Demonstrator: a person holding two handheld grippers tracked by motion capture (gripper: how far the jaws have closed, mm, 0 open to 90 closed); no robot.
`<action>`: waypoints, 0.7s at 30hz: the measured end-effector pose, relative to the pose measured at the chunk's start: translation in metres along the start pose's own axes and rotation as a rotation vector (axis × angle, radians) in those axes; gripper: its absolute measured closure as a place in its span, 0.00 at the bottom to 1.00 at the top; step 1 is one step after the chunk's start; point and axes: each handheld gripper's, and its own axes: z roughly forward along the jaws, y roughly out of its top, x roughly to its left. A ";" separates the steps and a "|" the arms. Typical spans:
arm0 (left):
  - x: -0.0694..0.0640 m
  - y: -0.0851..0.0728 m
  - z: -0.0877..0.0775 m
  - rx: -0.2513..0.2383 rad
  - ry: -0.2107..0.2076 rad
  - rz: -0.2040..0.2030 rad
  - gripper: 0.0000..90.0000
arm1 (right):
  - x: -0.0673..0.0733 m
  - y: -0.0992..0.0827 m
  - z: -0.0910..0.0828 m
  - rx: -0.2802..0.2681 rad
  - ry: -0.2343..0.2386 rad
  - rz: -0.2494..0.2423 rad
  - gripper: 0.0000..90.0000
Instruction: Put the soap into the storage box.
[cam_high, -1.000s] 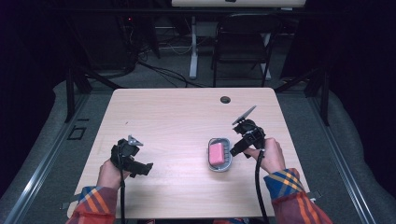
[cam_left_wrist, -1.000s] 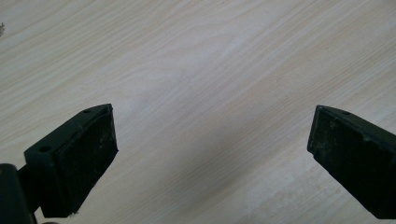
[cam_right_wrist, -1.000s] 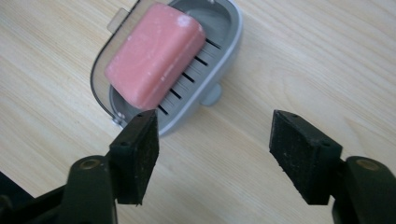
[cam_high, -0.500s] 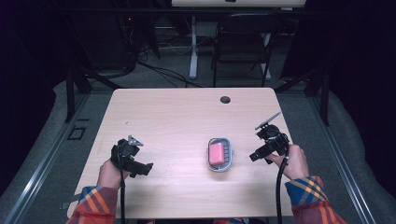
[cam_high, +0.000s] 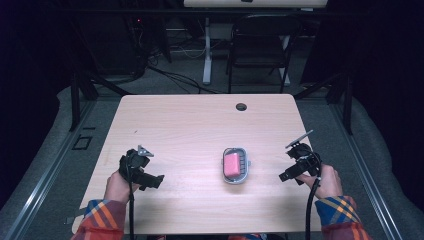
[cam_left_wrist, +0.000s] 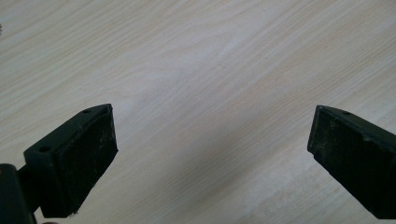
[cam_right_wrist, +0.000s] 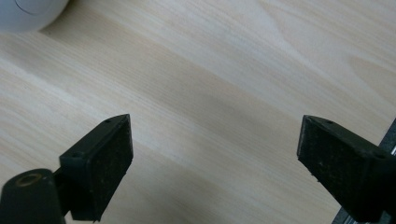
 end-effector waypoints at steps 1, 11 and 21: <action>0.000 0.000 0.000 0.000 0.000 0.000 0.01 | 0.000 0.000 0.000 0.000 0.000 0.000 0.11; -0.001 0.000 0.001 0.010 -0.007 0.006 0.01 | -0.008 -0.024 0.008 0.028 -0.010 -0.031 0.08; -0.003 0.002 0.002 0.018 -0.010 0.020 0.01 | -0.012 -0.047 0.021 -0.003 0.017 -0.022 0.06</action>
